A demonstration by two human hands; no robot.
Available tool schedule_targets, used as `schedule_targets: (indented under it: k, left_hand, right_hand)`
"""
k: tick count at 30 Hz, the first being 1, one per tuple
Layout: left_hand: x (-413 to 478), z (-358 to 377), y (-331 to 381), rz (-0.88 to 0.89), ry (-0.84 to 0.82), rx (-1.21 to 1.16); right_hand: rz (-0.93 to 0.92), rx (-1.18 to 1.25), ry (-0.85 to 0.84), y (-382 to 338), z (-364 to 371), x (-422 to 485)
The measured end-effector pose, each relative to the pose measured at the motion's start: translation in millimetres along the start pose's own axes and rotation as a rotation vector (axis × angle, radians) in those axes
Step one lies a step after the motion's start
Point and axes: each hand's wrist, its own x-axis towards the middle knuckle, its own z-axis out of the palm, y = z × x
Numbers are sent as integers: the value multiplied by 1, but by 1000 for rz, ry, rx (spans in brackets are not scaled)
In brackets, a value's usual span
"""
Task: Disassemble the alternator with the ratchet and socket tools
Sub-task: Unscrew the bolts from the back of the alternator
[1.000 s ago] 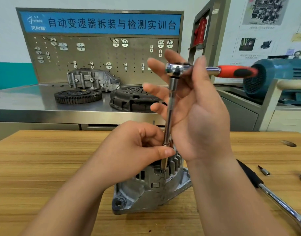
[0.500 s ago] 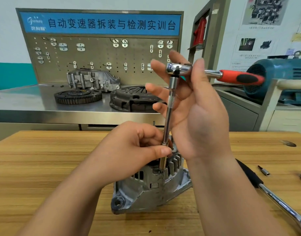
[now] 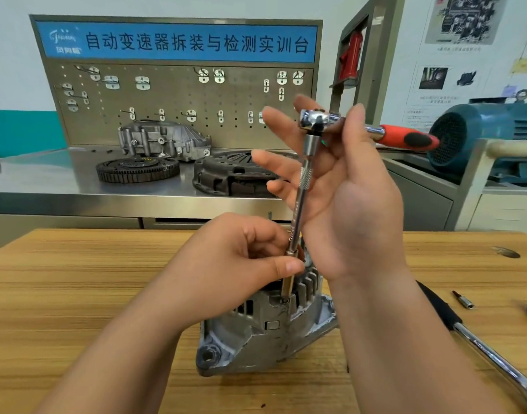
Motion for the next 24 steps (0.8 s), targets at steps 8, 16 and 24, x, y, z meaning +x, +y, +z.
schedule_targets:
  k: [8,16,24]
  left_hand:
    - [0,3,-1,2,72,17]
    - [-1,-1,0,12,-30,-47]
    - [0,1,-2,9,42,-11]
  right_hand:
    - [-194,-115,-80,-2,5,-3]
    - [-4,-29,-7,0,0,0]
    - [-187,-133,-90,-1,6,-4]
